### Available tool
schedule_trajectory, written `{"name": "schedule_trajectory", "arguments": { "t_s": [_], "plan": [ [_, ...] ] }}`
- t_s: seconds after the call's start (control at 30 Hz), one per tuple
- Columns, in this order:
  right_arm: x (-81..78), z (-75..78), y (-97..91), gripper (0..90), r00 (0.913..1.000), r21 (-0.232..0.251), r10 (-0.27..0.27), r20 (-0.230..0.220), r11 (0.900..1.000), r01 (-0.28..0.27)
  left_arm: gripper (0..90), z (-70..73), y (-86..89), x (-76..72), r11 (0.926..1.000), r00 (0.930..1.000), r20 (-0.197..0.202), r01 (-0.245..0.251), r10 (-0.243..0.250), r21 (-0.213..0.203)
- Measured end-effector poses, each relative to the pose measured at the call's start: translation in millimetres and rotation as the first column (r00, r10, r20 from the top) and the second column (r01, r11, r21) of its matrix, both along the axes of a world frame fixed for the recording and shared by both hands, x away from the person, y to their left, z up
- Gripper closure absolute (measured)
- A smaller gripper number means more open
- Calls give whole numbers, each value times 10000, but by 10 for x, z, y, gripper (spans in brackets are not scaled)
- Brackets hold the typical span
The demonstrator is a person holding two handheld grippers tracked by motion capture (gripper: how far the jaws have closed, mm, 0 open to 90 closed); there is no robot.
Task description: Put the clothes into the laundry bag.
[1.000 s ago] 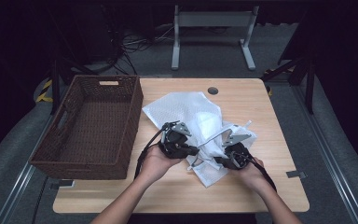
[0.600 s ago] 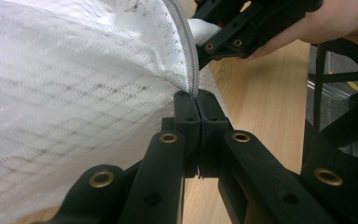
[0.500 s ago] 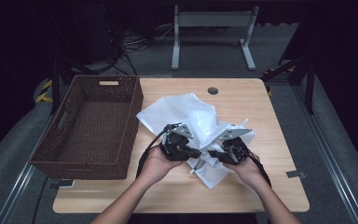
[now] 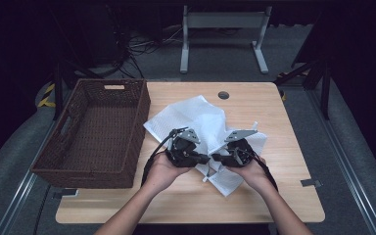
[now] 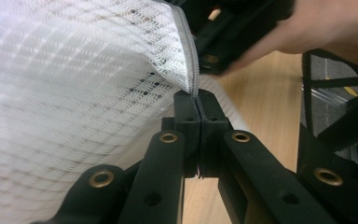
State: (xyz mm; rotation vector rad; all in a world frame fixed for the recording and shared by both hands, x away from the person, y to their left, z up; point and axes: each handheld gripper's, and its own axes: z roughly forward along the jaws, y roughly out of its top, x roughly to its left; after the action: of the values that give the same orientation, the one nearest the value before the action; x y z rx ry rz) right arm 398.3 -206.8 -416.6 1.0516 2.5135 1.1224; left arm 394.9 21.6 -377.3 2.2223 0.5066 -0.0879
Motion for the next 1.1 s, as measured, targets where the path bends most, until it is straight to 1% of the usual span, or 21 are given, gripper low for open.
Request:
{"name": "schedule_trajectory", "arguments": {
  "t_s": [0.03, 0.07, 0.13, 0.17, 0.23, 0.33, 0.37, 0.47, 0.5, 0.53, 0.6, 0.63, 0.77, 0.8, 0.87, 0.9, 1.0, 1.1],
  "plan": [
    [-47, 41, -40, 461, 9999, -44, 41, 92, 10000, -40, 892, -6, 7, 7, 10000, 10000, -21, -19, 19, -38],
    [-89, 74, -87, 416, 9997, -99, 80, 213, 9999, -78, 892, -7, 10, 9, 10000, 10000, -9, -31, 31, -19],
    [-156, 120, -181, 352, 9996, 2, 97, 268, 10000, -97, 892, -7, 11, 7, 10000, 10000, -12, -46, 46, -3],
    [-156, 120, -181, 352, 9996, 2, 97, 268, 10000, -97, 892, -7, 11, 7, 10000, 10000, -12, -46, 46, -3],
    [-211, 149, -290, 325, 9992, -14, 133, 364, 9999, -132, 892, -4, 6, 3, 10000, 10000, 29, -39, 39, -4],
    [-236, 142, -436, 295, 9996, -28, 198, 203, 9998, -198, 892, 1, 10, 2, 10000, 10000, 39, -35, 35, 34],
    [-250, 130, -482, 301, 9997, -1, 183, 154, 9998, -183, 892, 1, 14, 2, 10000, 10000, 32, -49, 49, 35],
    [-289, 62, -570, 398, 9999, -175, 126, -31, 9998, -127, 892, 4, 22, 4, 10000, 10000, 13, -43, 43, 31],
    [-296, 14, -598, 501, 9998, -328, 107, -177, 9994, -112, 892, 5, 23, 5, 10000, 10000, 18, -48, 47, 41],
    [-291, -34, -613, 558, 9993, -428, 144, -355, 9990, -159, 892, 5, 23, 5, 10000, 10000, 18, -48, 47, 41],
    [-265, -94, -603, 636, 9986, -547, 109, -522, 9984, -137, 892, 7, 18, 1, 10000, 10000, 46, -49, 49, 23],
    [-252, -122, -590, 667, 9979, -518, 209, -607, 9984, -241, 892, 7, 18, 1, 10000, 10000, 46, -49, 49, 23],
    [-213, -174, -545, 695, 9968, -484, 319, -732, 9982, -355, 892, 8, 14, -2, 10000, 10000, 59, -14, 13, 40],
    [-200, -190, -530, 691, 9968, -486, 317, -734, 9982, -353, 892, 7, 14, -1, 10000, 10000, 47, -12, 12, 57],
    [-173, -228, -503, 679, 9951, -335, 428, -895, 9984, -460, 892, 3, 8, -2, 10000, 10000, 35, 22, -23, 81],
    [-163, -252, -478, 668, 9939, -334, 482, -997, 9981, -517, 892, 1, 4, -5, 10000, 10000, 41, 11, -11, 79],
    [-140, -296, -417, 670, 9932, -546, 465, -1066, 9971, -526, 892, 1, -3, -9, 10000, 10000, 46, 34, -34, 75],
    [-98, -336, -374, 703, 9939, -715, 352, -1043, 9965, -428, 892, -3, -7, -11, 10000, 10000, 37, 52, -53, 79]
  ]
}}
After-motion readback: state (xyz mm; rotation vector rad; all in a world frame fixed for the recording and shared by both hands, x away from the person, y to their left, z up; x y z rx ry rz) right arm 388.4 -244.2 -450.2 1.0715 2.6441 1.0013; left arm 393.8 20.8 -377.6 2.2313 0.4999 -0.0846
